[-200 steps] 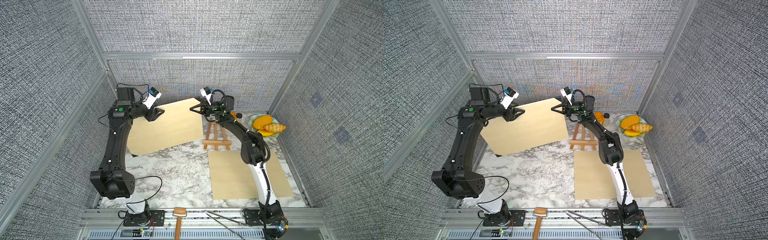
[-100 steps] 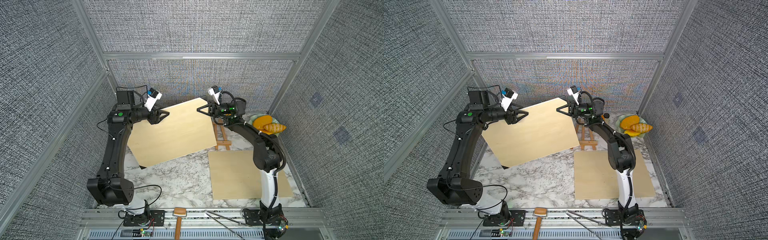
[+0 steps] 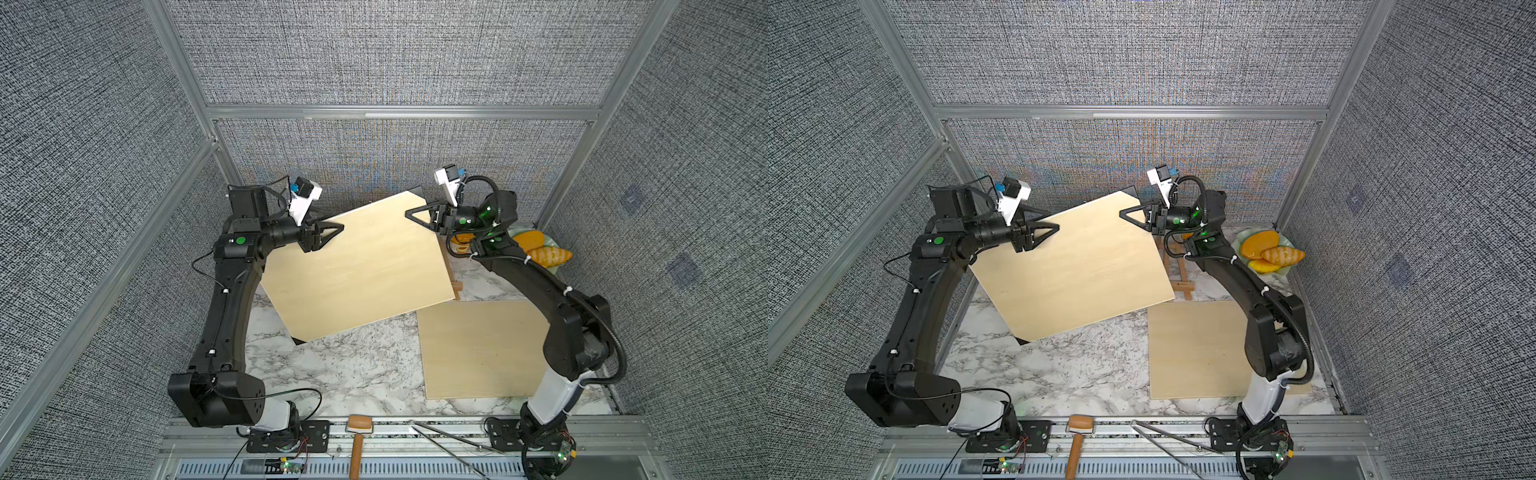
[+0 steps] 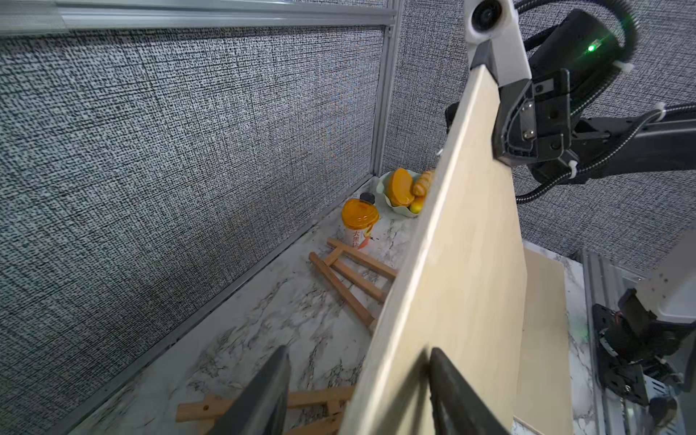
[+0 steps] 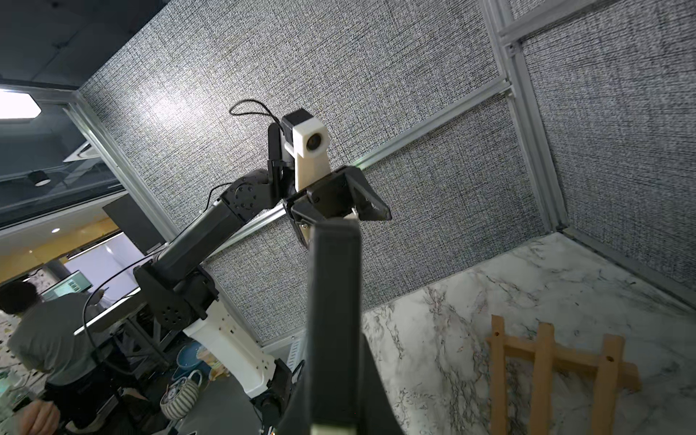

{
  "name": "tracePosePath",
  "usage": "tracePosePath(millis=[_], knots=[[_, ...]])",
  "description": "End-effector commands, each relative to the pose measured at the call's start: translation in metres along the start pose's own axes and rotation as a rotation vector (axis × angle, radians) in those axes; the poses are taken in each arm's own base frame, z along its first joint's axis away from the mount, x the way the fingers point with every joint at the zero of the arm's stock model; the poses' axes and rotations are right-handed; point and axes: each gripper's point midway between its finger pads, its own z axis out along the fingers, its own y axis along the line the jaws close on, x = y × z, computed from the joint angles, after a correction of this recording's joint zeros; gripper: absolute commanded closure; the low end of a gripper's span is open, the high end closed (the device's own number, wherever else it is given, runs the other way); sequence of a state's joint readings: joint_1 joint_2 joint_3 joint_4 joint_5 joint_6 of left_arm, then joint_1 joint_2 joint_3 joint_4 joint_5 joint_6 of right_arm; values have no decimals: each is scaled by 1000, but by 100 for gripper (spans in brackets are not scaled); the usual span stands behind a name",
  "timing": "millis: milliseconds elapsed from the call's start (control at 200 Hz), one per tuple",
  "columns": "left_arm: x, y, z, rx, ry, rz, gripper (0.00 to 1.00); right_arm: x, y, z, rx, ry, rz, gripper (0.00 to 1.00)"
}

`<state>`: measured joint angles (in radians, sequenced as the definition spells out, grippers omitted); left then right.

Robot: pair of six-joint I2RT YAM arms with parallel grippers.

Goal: Disassemble the easel
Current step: Pick up the easel at the center of the board.

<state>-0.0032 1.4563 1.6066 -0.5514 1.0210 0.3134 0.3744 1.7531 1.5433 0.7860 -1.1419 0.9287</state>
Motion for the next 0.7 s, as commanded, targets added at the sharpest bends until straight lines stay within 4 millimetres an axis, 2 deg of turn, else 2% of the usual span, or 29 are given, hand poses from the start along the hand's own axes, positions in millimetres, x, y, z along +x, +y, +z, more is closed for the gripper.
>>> tracePosePath(millis=[0,150,280,575,695], knots=[[0,16,1,-70,-24,29,48,-42,11,-8,94,-198,-3,100],[0,18,4,-65,-57,-12,40,-39,14,-15,119,-244,72,100],[3,19,6,-48,-64,-56,34,-28,12,-18,172,-255,117,100],[36,20,13,-44,-9,-153,16,25,-5,-2,244,-278,265,100],[50,17,13,-50,15,-173,12,41,-11,3,287,-288,296,100]])
